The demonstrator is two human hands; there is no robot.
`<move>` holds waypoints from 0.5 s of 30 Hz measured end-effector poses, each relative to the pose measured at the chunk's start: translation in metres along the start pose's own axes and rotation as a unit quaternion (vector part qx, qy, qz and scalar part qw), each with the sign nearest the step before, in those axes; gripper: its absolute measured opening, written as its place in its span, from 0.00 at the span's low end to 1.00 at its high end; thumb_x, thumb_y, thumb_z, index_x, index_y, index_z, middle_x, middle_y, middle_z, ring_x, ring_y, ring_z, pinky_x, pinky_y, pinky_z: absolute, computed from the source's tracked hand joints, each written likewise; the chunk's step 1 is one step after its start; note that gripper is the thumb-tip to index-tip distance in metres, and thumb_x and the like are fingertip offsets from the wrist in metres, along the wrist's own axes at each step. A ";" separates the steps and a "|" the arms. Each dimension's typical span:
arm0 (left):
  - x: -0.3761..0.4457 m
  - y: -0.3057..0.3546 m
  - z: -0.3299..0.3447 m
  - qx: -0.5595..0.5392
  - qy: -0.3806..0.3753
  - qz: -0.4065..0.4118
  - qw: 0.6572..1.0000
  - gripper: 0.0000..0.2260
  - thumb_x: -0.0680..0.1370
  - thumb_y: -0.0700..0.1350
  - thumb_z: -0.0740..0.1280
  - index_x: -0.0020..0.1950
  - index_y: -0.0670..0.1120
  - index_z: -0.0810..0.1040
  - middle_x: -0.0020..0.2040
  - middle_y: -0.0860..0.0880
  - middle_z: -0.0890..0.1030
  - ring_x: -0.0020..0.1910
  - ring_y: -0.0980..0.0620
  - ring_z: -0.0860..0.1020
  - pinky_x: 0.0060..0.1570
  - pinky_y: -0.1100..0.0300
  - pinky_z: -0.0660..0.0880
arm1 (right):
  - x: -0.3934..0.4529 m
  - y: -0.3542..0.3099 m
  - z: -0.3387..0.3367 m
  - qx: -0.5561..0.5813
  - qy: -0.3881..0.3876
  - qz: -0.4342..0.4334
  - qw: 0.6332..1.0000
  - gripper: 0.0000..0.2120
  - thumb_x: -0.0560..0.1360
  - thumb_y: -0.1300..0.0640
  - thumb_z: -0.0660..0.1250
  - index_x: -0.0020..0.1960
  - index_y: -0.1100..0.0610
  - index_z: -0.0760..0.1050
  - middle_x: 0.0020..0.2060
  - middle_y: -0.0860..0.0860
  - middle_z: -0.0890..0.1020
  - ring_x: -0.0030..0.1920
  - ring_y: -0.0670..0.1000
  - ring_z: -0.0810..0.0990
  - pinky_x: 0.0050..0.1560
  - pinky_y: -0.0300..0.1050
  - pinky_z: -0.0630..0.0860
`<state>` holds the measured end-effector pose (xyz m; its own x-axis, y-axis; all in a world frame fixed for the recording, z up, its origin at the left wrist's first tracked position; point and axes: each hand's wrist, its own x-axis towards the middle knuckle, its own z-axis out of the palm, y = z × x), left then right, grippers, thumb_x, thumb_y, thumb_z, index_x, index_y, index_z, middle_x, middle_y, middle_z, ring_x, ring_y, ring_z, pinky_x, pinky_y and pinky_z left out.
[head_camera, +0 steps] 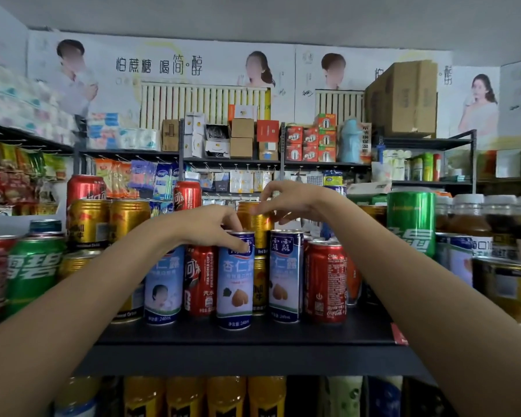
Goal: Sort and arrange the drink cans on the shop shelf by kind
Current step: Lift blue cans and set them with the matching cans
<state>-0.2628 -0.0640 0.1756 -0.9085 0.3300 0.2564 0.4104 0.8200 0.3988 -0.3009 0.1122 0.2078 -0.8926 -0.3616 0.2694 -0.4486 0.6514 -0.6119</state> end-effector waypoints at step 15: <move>0.032 0.087 0.062 0.274 0.099 0.186 0.938 0.19 0.76 0.59 0.62 0.63 0.52 0.73 0.59 0.53 0.77 0.59 0.51 0.72 0.67 0.52 0.54 | -0.038 0.071 -0.050 -0.473 -0.110 0.129 0.865 0.35 0.72 0.62 0.69 0.73 0.48 0.59 0.73 0.52 0.62 0.71 0.57 0.62 0.67 0.55 0.65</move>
<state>-0.2610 0.0473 0.1638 -0.6559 0.5928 0.4674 0.5449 0.8003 -0.2502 -0.3014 0.2057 0.1911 -0.9850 -0.1724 0.0033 -0.1647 0.9462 0.2785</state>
